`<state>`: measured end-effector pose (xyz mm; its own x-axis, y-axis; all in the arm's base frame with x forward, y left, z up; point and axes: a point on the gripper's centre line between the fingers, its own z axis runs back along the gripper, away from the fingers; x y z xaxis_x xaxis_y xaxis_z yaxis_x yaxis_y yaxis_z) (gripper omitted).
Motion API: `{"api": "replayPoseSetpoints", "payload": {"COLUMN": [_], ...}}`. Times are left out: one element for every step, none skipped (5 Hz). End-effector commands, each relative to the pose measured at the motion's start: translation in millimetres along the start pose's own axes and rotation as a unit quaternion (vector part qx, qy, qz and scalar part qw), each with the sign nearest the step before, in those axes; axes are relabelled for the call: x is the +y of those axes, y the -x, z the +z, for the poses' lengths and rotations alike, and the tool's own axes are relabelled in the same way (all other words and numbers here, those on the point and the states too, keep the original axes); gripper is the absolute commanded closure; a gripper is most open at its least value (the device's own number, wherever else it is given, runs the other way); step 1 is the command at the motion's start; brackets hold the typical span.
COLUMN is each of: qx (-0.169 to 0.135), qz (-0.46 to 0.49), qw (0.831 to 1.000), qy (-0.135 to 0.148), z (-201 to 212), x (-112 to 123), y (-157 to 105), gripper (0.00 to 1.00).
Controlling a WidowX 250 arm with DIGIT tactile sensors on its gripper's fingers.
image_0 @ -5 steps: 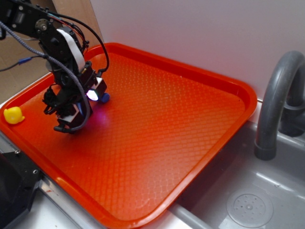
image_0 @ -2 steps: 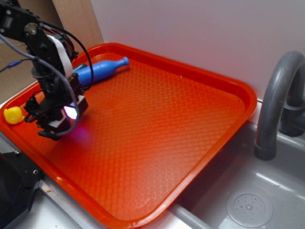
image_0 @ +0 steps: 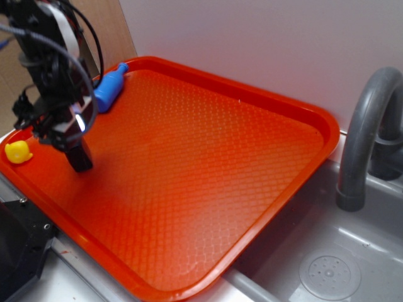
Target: Grab the black box.
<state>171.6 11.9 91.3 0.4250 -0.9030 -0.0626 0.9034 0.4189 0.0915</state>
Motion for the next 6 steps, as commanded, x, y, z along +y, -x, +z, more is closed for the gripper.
{"api": "replayPoseSetpoints", "payload": {"qx": [-0.053,-0.081,-0.056,-0.032,-0.019,-0.01], "qz": [-0.092,-0.187,-0.193,-0.195,-0.214,-0.226], "qw": [0.994,0.978,0.979,0.98,0.977,0.974], "qy": [-0.013,-0.039,-0.031,-0.013,0.008,0.029], "z": [25.0,18.7,6.9,-12.9,-32.5,-48.3], "x": [9.3,10.9,17.2,23.8,19.4,9.9], "y": [20.2,39.9,47.5,46.6,40.6,38.4], "gripper": [0.0,0.0,0.0,0.0,0.0,0.0]}}
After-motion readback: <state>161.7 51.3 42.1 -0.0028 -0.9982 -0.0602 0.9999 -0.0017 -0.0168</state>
